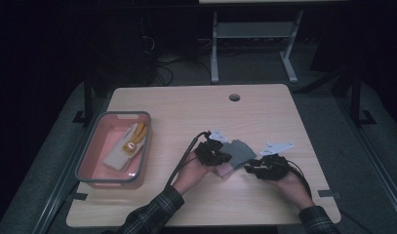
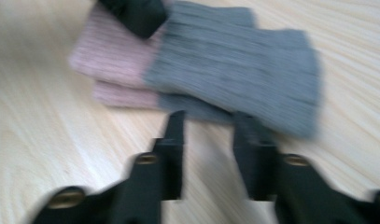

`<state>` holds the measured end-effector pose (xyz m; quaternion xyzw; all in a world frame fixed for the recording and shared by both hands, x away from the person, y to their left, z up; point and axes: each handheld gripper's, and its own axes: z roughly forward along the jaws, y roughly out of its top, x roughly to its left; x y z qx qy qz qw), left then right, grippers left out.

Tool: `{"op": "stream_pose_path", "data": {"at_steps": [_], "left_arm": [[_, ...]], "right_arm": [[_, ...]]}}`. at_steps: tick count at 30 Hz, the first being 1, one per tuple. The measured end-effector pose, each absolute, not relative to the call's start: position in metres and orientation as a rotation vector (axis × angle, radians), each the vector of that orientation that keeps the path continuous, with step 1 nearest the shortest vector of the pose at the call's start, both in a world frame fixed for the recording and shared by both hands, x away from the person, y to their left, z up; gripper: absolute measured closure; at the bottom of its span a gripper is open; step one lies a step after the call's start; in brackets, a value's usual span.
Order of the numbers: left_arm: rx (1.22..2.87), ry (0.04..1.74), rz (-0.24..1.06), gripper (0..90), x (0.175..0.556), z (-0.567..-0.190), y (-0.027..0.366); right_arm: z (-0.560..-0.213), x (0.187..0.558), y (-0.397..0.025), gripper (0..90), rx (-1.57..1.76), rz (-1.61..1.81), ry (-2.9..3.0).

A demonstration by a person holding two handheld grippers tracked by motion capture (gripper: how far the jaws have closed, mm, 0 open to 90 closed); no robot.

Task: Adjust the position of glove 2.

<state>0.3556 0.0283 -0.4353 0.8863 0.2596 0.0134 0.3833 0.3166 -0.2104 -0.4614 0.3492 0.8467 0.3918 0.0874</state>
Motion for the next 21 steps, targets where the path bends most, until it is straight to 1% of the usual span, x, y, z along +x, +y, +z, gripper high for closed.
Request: {"op": "stream_pose_path", "data": {"at_steps": [1, 3, 5, 10, 17, 21], "left_arm": [[2.28, 0.657, 0.035, 88.6, 0.355, -0.438, 0.028], [2.284, 0.659, 0.032, 88.6, 0.355, -0.442, 0.029], [2.286, 0.659, 0.029, 89.2, 0.354, -0.442, 0.031], [2.305, 0.648, 0.034, 89.3, 0.35, -0.442, 0.04], [2.338, 0.628, 0.038, 89.2, 0.34, -0.439, 0.065], [2.353, 0.618, 0.039, 89.2, 0.334, -0.437, 0.079]], "right_arm": [[-0.461, 0.315, -0.216, 57.0, 1.066, 1.166, 2.505], [-0.462, 0.314, -0.226, 45.9, 1.086, 1.154, 2.472], [-0.463, 0.313, -0.236, 36.9, 1.137, 1.147, 2.449], [-0.468, 0.309, -0.247, 23.3, 1.183, 1.12, 2.418], [-0.474, 0.3, -0.257, 15.4, 1.174, 1.083, 2.388], [-0.479, 0.3, -0.258, 14.1, 1.165, 1.052, 2.379]]}}
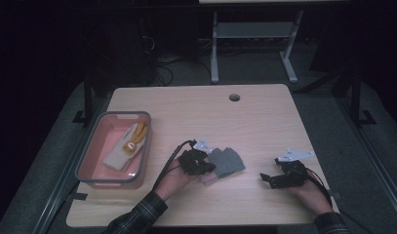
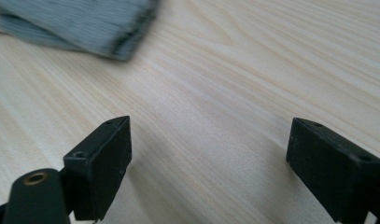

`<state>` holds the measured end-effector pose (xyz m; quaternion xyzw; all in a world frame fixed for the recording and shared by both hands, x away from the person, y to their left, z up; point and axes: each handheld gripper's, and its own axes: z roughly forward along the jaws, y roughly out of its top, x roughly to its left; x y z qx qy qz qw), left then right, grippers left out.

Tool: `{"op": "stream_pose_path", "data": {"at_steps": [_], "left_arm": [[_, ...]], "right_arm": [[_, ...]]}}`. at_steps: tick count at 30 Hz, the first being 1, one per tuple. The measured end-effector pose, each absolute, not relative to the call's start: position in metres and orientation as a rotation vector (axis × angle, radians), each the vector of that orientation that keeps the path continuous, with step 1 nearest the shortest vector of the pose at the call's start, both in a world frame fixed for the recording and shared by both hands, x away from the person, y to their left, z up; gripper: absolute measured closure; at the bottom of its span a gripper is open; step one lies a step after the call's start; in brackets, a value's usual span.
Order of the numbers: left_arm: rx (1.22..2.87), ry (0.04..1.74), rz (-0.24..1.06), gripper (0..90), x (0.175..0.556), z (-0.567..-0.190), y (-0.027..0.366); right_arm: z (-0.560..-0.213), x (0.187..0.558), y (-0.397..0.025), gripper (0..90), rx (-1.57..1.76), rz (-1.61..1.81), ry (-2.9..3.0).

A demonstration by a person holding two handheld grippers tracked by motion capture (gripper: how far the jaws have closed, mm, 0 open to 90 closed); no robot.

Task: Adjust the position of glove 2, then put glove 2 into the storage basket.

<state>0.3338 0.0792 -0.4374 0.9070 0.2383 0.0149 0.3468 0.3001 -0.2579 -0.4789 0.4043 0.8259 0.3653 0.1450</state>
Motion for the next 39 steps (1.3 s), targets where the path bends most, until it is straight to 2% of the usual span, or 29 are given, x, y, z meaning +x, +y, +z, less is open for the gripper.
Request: {"op": "stream_pose_path", "data": {"at_steps": [3, 5, 12, 17, 20, 22, 35, 39], "left_arm": [[2.357, 0.613, 0.033, 89.1, 0.331, -0.437, 0.088], [2.335, 0.613, 0.021, 85.5, 0.329, -0.436, 0.09], [2.347, 0.534, 0.048, 53.1, 0.335, -0.419, 0.092], [2.384, 0.508, 0.044, 25.6, 0.347, -0.413, 0.09], [2.381, 0.517, 0.048, 15.6, 0.355, -0.417, 0.087], [2.396, 0.521, 0.043, 13.0, 0.358, -0.421, 0.085], [2.463, 0.557, 0.015, 12.5, 0.364, -0.451, 0.071], [2.452, 0.573, -0.038, 12.6, 0.366, -0.456, 0.073]], "right_arm": [[-0.481, 0.301, -0.256, 13.6, 1.155, 1.042, 2.378], [-0.481, 0.301, -0.256, 13.5, 1.151, 1.041, 2.376], [-0.482, 0.302, -0.256, 12.8, 1.154, 1.043, 2.371], [-0.482, 0.302, -0.256, 12.6, 1.15, 1.042, 2.372], [-0.482, 0.302, -0.255, 12.7, 1.151, 1.042, 2.372], [-0.482, 0.302, -0.256, 12.6, 1.15, 1.042, 2.372], [-0.482, 0.302, -0.256, 12.7, 1.151, 1.041, 2.373], [-0.482, 0.302, -0.256, 12.7, 1.15, 1.041, 2.373]]}}
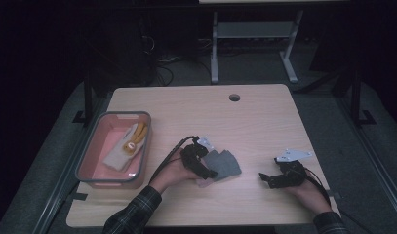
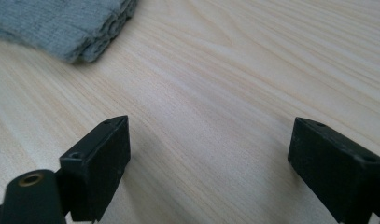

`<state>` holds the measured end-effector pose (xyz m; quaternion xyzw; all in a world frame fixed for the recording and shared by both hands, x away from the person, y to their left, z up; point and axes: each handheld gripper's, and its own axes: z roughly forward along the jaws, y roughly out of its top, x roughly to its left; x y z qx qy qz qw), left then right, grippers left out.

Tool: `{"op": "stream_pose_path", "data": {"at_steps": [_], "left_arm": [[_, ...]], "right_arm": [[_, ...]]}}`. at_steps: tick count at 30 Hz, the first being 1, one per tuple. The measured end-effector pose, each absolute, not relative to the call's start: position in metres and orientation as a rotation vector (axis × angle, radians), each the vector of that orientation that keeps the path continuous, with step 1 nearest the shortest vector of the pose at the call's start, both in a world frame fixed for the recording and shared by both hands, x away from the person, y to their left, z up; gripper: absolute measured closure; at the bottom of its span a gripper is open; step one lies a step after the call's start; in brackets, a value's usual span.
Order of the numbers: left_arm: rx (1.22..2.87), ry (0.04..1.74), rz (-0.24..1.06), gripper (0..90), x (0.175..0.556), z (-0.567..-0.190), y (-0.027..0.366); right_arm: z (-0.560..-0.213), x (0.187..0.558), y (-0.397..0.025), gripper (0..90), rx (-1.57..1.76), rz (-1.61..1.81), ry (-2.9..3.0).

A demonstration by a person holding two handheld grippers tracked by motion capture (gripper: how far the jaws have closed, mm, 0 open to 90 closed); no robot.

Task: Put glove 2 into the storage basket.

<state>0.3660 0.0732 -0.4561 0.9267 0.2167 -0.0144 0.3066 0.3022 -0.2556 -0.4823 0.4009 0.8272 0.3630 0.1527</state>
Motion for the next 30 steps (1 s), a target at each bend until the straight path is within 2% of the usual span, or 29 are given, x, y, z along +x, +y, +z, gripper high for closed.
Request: {"op": "stream_pose_path", "data": {"at_steps": [3, 5, 11, 14, 18, 22, 30], "left_arm": [[2.442, 0.582, -0.057, 13.1, 0.367, -0.458, 0.075], [2.442, 0.574, -0.067, 16.4, 0.366, -0.457, 0.075], [2.437, 0.549, -0.123, 35.7, 0.365, -0.455, 0.075], [2.431, 0.537, -0.195, 50.2, 0.365, -0.455, 0.075], [2.447, 0.51, -0.208, 60.4, 0.362, -0.453, 0.072], [2.459, 0.515, -0.194, 64.5, 0.361, -0.449, 0.07], [2.456, 0.531, -0.186, 66.3, 0.361, -0.442, 0.078]], "right_arm": [[-0.482, 0.302, -0.256, 12.7, 1.149, 1.041, 2.373], [-0.482, 0.302, -0.256, 12.7, 1.149, 1.041, 2.373], [-0.482, 0.302, -0.256, 12.8, 1.15, 1.041, 2.373], [-0.482, 0.302, -0.255, 12.8, 1.152, 1.042, 2.371], [-0.482, 0.302, -0.255, 12.7, 1.153, 1.041, 2.37], [-0.482, 0.302, -0.255, 12.7, 1.153, 1.041, 2.369], [-0.482, 0.302, -0.255, 12.7, 1.154, 1.041, 2.37]]}}
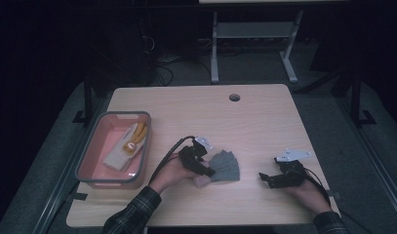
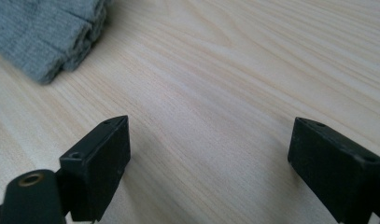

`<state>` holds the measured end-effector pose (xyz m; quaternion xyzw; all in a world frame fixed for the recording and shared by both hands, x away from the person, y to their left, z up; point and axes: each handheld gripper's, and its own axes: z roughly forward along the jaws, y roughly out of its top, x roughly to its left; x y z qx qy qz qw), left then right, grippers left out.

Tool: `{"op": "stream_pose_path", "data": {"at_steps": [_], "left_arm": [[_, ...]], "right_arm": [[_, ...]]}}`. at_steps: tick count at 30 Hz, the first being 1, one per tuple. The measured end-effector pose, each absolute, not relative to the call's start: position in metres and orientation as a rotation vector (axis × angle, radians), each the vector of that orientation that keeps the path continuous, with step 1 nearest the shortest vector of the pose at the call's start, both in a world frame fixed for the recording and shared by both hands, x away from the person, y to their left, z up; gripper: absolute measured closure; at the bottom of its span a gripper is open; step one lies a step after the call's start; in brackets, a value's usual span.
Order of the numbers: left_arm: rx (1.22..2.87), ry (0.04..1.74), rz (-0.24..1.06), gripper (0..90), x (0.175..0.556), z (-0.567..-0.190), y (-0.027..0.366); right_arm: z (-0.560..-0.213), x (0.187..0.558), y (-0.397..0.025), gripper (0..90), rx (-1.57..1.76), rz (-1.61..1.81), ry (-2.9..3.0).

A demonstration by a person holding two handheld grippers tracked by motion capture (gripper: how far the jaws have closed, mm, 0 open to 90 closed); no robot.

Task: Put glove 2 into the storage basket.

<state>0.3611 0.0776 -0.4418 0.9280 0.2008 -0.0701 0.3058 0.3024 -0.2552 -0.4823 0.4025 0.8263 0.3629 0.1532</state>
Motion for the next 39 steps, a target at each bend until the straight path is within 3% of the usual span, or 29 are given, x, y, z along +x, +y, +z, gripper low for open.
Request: {"op": "stream_pose_path", "data": {"at_steps": [39], "left_arm": [[2.262, 0.775, -0.012, 65.8, 0.365, -0.359, 0.158]], "right_arm": [[-0.482, 0.302, -0.255, 12.7, 1.152, 1.04, 2.371]]}}
